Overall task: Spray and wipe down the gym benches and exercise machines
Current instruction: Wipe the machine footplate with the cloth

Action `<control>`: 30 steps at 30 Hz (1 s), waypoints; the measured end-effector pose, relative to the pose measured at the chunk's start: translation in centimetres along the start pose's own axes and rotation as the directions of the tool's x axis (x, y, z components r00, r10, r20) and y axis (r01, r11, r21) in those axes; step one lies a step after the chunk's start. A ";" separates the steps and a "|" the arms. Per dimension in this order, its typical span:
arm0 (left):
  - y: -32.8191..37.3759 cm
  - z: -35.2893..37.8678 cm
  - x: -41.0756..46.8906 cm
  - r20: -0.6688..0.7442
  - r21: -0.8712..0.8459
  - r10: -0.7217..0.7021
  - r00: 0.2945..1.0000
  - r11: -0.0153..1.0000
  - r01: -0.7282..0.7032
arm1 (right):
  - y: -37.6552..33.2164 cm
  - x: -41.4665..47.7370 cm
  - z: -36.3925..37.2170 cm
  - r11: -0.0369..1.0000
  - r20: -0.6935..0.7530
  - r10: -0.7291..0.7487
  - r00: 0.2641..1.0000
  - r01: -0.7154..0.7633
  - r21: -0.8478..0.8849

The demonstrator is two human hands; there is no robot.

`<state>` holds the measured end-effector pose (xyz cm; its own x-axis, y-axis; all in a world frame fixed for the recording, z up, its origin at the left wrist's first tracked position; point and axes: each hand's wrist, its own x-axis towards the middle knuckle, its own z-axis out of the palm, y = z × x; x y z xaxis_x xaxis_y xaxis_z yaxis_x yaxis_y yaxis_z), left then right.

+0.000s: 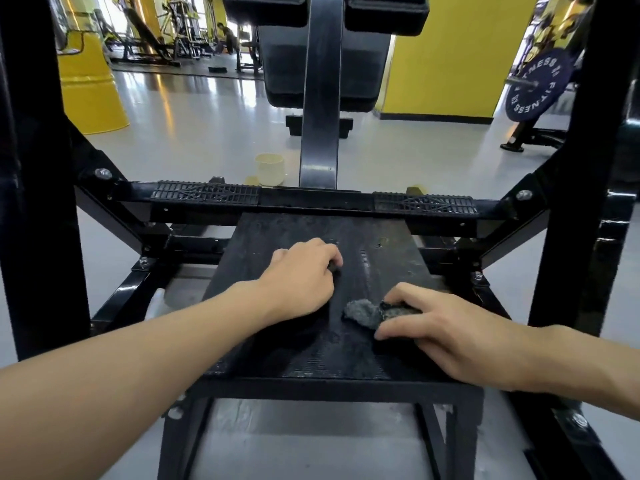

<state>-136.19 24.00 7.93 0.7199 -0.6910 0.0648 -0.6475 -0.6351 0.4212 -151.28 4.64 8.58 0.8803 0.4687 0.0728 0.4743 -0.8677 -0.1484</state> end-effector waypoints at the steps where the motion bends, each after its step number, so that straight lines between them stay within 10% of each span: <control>1: -0.1 0.0 -0.1 0.003 -0.009 0.002 1.000 1.000 -0.002 | 0.6 -0.4 0.2 1.000 -0.034 -0.026 0.999 0.026 -0.006; 9: -2.5 -1.1 -1.2 0.001 -0.032 -0.056 0.998 0.998 0.056 | 10.0 7.2 0.0 0.972 -0.113 0.157 0.981 -0.174 -0.156; 16: -5.6 -1.9 -1.8 -0.113 0.137 -0.149 0.982 0.977 0.164 | 9.7 12.0 -0.3 0.700 -0.269 0.605 0.749 -0.662 -0.268; 30: -8.5 -3.7 -3.6 -0.210 -0.415 -0.406 0.889 0.861 0.295 | -2.1 22.9 3.3 0.954 -0.125 0.275 0.953 -0.287 -0.088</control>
<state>-132.37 33.20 7.45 0.9558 -0.2840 0.0764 -0.2410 -0.6077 0.7567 -132.15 17.69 7.31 0.9705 0.1876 0.1514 0.2006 -0.9767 -0.0758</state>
